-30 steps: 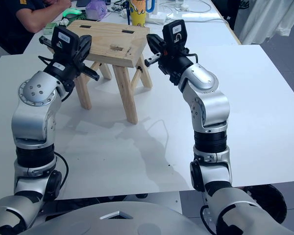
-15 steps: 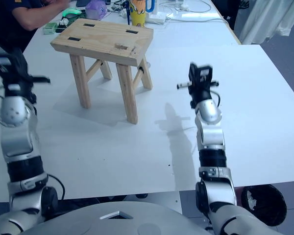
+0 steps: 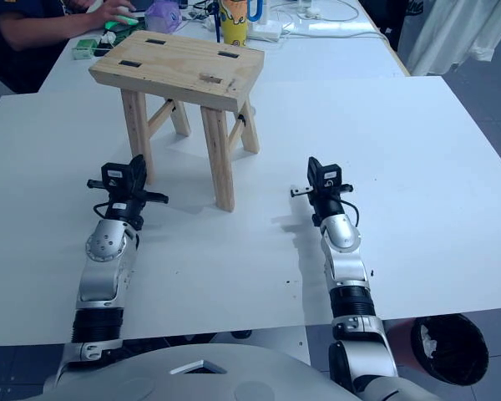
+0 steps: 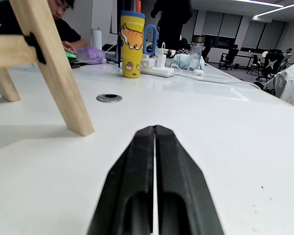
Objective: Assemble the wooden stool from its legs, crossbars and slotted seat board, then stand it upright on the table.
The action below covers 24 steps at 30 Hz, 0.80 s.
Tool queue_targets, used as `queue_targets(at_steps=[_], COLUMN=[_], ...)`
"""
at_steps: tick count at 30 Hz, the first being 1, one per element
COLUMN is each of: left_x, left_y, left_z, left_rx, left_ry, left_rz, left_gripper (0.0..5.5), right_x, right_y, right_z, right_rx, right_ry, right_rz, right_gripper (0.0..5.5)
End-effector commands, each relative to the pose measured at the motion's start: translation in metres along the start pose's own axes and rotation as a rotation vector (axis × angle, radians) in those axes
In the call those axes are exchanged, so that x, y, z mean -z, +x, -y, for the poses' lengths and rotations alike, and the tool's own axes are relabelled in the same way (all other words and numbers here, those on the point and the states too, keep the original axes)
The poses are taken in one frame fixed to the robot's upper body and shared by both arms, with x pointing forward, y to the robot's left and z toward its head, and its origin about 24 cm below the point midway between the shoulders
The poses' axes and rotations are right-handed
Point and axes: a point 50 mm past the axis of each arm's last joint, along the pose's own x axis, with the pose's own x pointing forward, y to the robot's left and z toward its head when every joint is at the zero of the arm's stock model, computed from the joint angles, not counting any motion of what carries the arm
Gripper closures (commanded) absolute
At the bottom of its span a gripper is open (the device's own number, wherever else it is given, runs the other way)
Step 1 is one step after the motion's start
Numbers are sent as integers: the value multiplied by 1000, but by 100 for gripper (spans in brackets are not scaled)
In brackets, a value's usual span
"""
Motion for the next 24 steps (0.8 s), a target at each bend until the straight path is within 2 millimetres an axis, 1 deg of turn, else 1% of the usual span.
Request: queue_targets(at_steps=[1, 5, 9, 12, 17, 24], left_x=[0, 1, 0, 1, 1, 3], left_y=[3, 7, 10, 12, 13, 16], left_z=[2, 5, 13, 16, 16, 18], left_rx=[-2, -8, -14, -15, -22, -18], left_ry=[-32, -56, -81, -87, -88, -86], left_rz=[6, 11, 21, 25, 30, 33], left_gripper=[546, 546, 546, 546, 546, 546], right_x=[-15, -20, -19, -18, -15, -11], right_y=[9, 12, 14, 15, 15, 20], right_z=[-9, -15, -19, -20, -18, -18], right_rx=[-13, -30, -48, -52, -43, -44], right_ry=[56, 83, 94, 94, 84, 73], right_rz=[55, 65, 52, 45, 36, 24], right_gripper=[550, 550, 550, 550, 550, 550])
